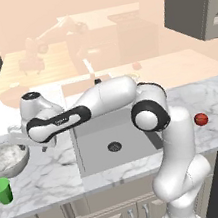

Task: Remove the onion and banana from the sink. Then move the bowl and cup from the counter to the sink for washing.

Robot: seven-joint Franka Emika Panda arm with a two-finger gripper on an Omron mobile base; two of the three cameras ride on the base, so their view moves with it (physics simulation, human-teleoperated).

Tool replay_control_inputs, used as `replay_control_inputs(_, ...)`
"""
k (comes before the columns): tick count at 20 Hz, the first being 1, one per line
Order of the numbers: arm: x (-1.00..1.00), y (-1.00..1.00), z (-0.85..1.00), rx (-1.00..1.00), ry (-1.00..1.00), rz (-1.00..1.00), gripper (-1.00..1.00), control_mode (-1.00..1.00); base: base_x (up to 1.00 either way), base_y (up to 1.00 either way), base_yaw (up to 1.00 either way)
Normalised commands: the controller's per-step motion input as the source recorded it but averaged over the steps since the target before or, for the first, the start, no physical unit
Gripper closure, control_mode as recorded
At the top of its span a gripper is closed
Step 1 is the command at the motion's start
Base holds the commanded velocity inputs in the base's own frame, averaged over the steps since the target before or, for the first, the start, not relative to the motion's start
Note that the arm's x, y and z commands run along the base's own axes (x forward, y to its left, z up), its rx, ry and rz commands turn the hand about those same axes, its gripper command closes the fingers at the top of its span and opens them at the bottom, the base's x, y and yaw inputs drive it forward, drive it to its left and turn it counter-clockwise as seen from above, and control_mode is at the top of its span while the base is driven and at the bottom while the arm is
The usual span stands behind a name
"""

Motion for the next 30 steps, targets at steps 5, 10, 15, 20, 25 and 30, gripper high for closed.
replay_control_inputs(5, 0.07, 0.08, -0.11, 0.0, 0.0, -0.04, -1.0, -1.0, 0.0, 0.0, 0.0)
replay_control_inputs(10, 0.08, 0.07, -0.12, 0.0, 0.01, -0.03, -1.0, -1.0, 0.0, 0.0, 0.0)
replay_control_inputs(15, 0.1, 0.08, -0.11, 0.0, 0.02, -0.03, -1.0, -1.0, 0.0, 0.0, 0.0)
replay_control_inputs(20, 0.13, 0.11, -0.08, 0.0, 0.02, -0.01, -1.0, -1.0, 0.0, 0.0, 0.0)
replay_control_inputs(25, 0.13, 0.13, -0.07, 0.0, 0.04, 0.0, -1.0, -1.0, 0.0, 0.0, 0.0)
replay_control_inputs(30, 0.14, 0.13, -0.08, 0.0, 0.03, 0.0, -1.0, -1.0, 0.0, 0.0, 0.0)
